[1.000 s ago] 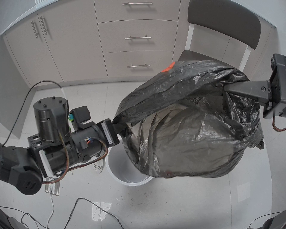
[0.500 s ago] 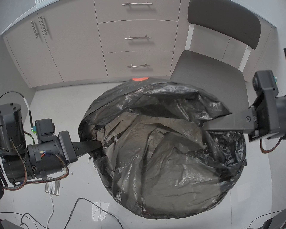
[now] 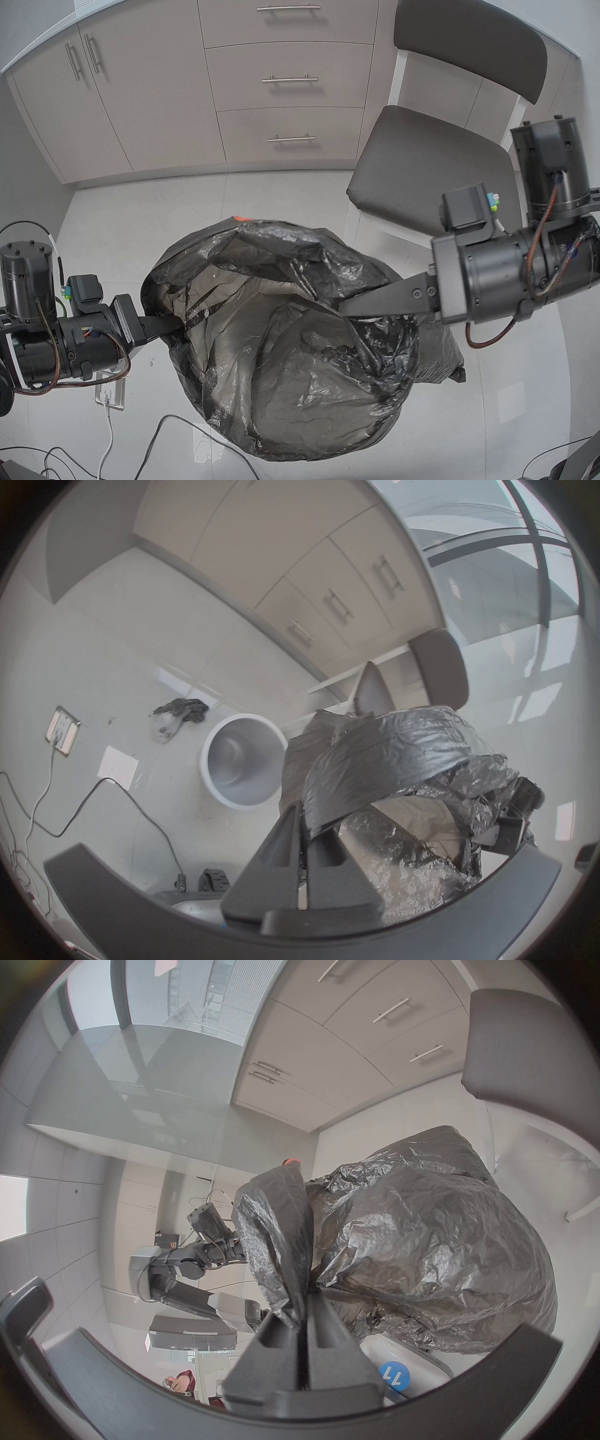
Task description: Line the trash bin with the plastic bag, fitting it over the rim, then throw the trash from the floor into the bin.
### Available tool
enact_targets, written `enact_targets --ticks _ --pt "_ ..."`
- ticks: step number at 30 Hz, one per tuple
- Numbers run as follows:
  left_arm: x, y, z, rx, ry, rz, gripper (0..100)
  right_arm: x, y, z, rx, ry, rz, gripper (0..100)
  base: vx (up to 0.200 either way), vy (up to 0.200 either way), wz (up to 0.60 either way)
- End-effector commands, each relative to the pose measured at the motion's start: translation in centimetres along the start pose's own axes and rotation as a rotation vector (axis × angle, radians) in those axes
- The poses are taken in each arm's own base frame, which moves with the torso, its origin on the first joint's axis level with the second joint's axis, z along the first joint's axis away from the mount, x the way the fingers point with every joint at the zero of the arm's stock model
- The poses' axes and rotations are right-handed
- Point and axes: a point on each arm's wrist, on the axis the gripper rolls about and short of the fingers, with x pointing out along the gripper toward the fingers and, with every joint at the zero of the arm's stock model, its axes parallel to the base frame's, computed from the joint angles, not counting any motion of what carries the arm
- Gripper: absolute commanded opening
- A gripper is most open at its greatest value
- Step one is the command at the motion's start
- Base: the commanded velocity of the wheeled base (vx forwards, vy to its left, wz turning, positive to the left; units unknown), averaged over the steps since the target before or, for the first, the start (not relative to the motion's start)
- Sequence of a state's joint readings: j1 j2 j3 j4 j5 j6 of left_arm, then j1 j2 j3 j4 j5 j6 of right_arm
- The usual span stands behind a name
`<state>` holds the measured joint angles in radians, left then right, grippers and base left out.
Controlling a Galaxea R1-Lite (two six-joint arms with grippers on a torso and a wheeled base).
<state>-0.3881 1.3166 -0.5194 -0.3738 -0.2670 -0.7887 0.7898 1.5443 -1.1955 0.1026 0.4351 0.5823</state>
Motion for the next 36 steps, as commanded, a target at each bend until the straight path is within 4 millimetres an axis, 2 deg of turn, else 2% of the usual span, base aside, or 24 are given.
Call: enact_targets --ticks 1,5,10,19,26,31,34,36 --pt "1.1 1.5 0.2 -0.038 0.02 0.073 0 2.5 -0.9 -0.3 0.023 0.051 -0.032 0 0.0 0.0 0.0" --pt "1.2 2.0 0.1 -0.12 0.034 0.118 0 4.6 -1.5 -1.2 0.035 0.113 -0.048 0 0.0 0.0 0.0" --pt "0.9 2.3 -0.4 -0.143 0.046 0.132 0 6.8 -1.5 -2.2 0.033 0.174 -0.048 0 0.0 0.0 0.0" --pt "0.9 3.4 -0.6 -0.157 0.026 0.198 0 9.0 -1.3 -2.8 0.019 0.214 -0.037 0 0.0 0.0 0.0" --pt "0.5 4.2 0.3 -0.175 -0.022 0.229 0 10.7 -1.3 -2.0 -0.004 0.167 -0.04 0 0.0 0.0 0.0" --pt "0.8 5.5 0.9 -0.158 -0.033 0.279 0 12.3 -2.6 -2.5 0.008 0.186 -0.08 0 0.0 0.0 0.0" --pt "1.0 5.9 1.2 -0.169 -0.038 0.293 0 12.7 -2.8 -2.2 0.003 0.166 -0.097 0 0.0 0.0 0.0" --pt "1.4 6.9 1.7 -0.177 -0.048 0.329 0 13.8 -3.8 -1.4 -0.017 0.12 -0.129 0 0.0 0.0 0.0"
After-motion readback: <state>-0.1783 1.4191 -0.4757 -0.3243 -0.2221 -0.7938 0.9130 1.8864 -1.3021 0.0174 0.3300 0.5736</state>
